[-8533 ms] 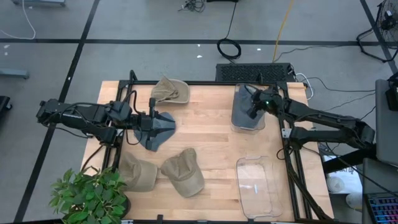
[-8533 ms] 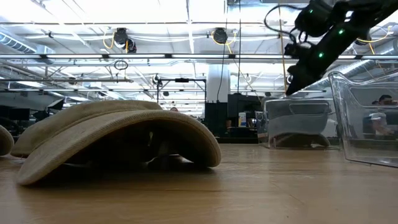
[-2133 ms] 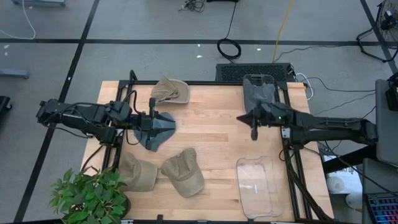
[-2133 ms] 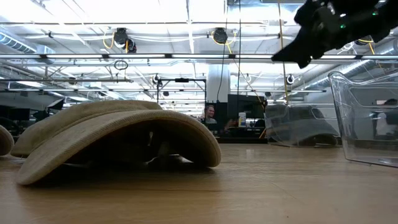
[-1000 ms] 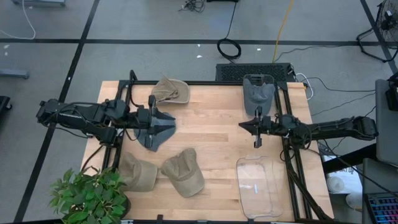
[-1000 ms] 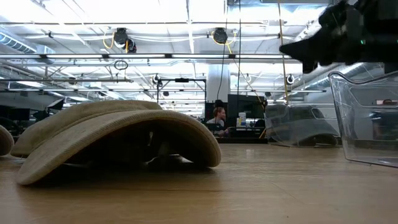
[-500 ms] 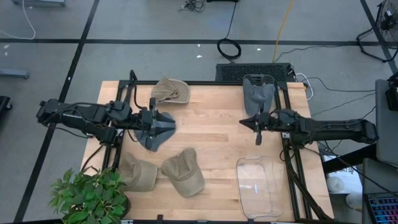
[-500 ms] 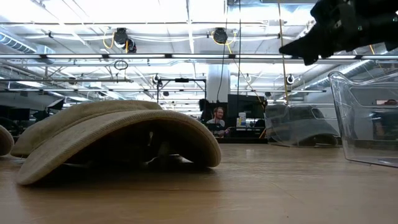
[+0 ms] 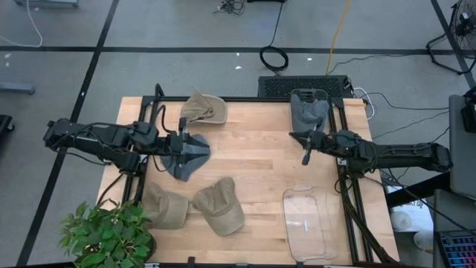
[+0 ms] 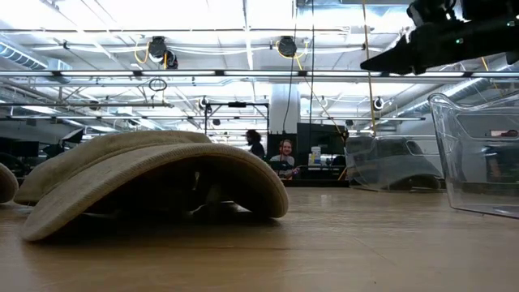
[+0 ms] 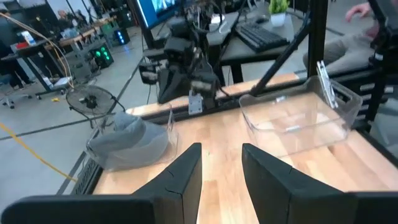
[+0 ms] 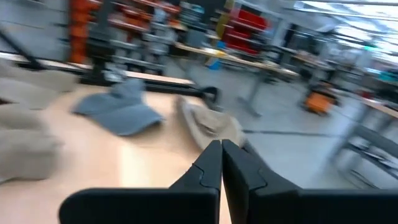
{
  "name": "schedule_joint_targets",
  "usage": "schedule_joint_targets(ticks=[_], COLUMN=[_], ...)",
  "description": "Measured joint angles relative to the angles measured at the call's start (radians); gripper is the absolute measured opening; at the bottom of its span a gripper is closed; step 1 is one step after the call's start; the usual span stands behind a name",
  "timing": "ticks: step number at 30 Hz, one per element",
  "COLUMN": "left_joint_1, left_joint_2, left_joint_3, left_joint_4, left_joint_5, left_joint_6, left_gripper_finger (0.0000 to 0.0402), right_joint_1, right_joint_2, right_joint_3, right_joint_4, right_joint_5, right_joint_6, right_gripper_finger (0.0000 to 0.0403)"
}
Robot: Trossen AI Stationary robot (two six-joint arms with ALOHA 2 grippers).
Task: Pick & Place hat
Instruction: Put the blue cap into the top transparent bin
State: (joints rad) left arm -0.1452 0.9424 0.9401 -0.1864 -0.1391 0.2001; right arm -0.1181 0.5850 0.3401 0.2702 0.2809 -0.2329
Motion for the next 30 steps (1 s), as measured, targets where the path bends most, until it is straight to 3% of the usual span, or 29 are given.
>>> schedule_joint_targets(ticks=[4,8,13,15,21,26,30], left_joint_1=[0.0,0.028,0.095,0.128,0.238,0.249,0.23], left_joint_2=[-0.001,-0.001,-0.001,-0.001,0.046,0.142,0.221], left_joint_3=[0.0,0.0,0.0,0.0,0.0,0.0,0.0], left_joint_4=[0.016,-0.067,-0.178,-0.28,-0.637,-0.755,-0.835], left_joint_5=[0.008,-0.004,-0.224,-0.256,-0.198,-0.044,-0.011], left_joint_6=[-0.031,-0.118,-0.471,-0.565,-0.837,-0.772,-0.723], left_gripper_finger=[0.0124,0.0124,0.0124,0.0126,0.0169,0.0216,0.0234], right_joint_1=[0.0,0.0,0.0,0.0,0.0,0.0,0.0], right_joint_2=[0.0,0.001,0.001,0.001,0.001,0.004,0.008], right_joint_3=[0.0,0.0,0.0,0.0,0.0,0.0,0.0], right_joint_4=[-0.001,-0.01,-0.013,-0.013,-0.012,-0.006,-0.006], right_joint_5=[0.109,0.112,0.112,0.112,0.111,0.111,0.111], right_joint_6=[0.0,0.0,0.001,0.001,-0.014,-0.02,-0.019], right_gripper_finger=[0.0,0.0,0.0,0.0,0.0,0.0,0.0])
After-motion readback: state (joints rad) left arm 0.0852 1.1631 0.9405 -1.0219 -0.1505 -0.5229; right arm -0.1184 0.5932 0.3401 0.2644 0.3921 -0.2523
